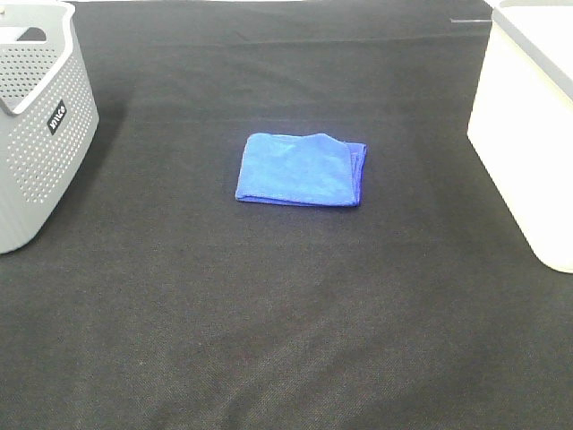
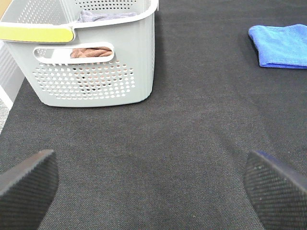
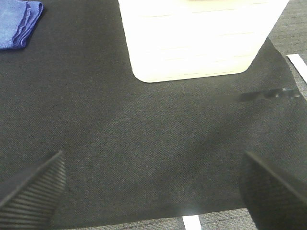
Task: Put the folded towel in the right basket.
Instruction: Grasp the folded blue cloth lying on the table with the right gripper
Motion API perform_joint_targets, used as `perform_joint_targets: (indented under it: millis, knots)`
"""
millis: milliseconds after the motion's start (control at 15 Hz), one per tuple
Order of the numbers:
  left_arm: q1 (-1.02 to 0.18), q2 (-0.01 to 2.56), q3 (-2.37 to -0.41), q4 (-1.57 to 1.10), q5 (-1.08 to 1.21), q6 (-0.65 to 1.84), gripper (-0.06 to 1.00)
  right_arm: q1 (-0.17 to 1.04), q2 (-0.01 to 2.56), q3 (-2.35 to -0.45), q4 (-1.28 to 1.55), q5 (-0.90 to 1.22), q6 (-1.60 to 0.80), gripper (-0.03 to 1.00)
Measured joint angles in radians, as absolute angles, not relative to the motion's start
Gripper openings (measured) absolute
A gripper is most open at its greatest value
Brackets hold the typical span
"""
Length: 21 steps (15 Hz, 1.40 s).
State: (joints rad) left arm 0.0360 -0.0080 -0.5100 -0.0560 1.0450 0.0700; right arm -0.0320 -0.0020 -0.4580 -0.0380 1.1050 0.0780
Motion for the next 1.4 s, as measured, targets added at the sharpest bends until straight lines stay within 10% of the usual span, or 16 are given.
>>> perform_joint_targets:
  millis: [1400]
  knots:
    - [0.036, -0.008, -0.51, -0.056, 1.045, 0.07, 0.98, -0.032, -0.002, -0.458, -0.041, 1.105, 0.078, 0.94]
